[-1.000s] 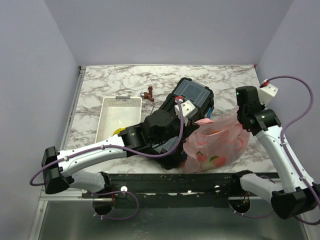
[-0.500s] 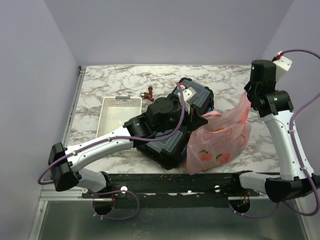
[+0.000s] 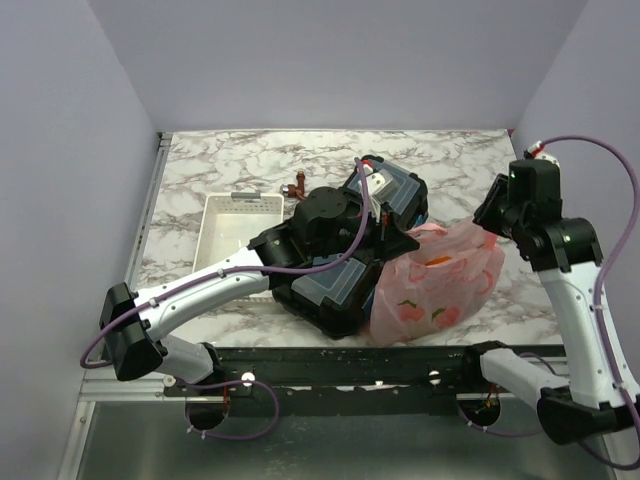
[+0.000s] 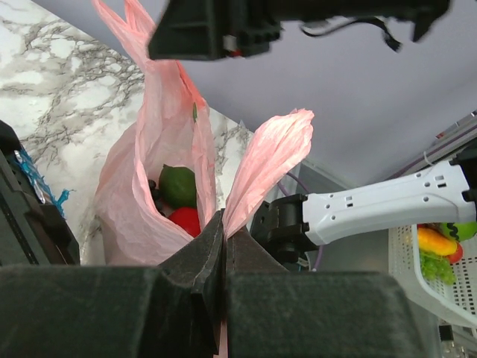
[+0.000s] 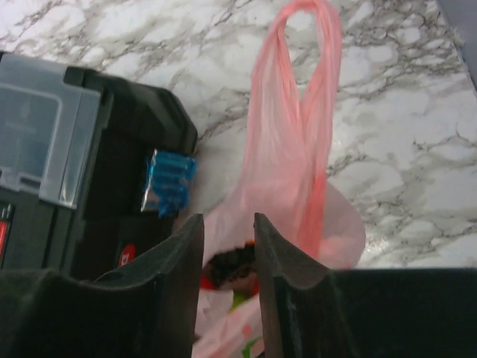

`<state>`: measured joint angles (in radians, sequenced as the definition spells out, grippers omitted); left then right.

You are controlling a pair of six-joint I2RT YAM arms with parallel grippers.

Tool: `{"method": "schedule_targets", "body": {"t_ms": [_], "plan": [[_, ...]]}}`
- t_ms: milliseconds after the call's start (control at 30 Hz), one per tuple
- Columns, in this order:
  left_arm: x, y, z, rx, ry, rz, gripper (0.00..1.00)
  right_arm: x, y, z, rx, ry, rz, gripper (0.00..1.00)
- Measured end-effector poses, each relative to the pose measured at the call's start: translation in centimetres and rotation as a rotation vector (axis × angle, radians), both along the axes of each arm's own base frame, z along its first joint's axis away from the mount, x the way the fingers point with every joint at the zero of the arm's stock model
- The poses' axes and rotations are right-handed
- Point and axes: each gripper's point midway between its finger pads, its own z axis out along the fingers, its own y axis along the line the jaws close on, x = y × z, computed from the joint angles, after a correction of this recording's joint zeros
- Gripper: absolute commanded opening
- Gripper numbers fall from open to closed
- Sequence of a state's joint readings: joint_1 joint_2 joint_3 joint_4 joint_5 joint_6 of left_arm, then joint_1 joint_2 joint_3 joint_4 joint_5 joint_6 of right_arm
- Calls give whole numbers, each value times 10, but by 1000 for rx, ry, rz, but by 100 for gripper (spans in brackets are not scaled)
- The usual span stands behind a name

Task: Take the fake fruits out of the plastic bag
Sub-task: Adjust the plastic bag at the center of the board.

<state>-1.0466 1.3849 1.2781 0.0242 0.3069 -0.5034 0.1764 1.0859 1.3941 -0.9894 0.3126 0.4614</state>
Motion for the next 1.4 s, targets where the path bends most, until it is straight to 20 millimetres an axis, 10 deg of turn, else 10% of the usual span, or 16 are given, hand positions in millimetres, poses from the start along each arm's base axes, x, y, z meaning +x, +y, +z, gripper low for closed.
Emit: {"method": "schedule_targets", "body": {"t_ms": [267,533,733,1033,1400], "plan": [[-3,0,-1,-4,10,-26,0,-69,0,3,52,-23,49,77],[-6,0,0,-9,12,-44,0,-79,9,-65,177,137,-60,74],[-11,-1,0,-11,20,-68,0,-78,9,-90,228,149,-146,53],[-20,5,0,-14,22,-102,0,-48,1,-62,246,-68,-189,2],[-26,6,2,-16,31,-128,0,1,6,-41,200,-126,-147,1]]}}
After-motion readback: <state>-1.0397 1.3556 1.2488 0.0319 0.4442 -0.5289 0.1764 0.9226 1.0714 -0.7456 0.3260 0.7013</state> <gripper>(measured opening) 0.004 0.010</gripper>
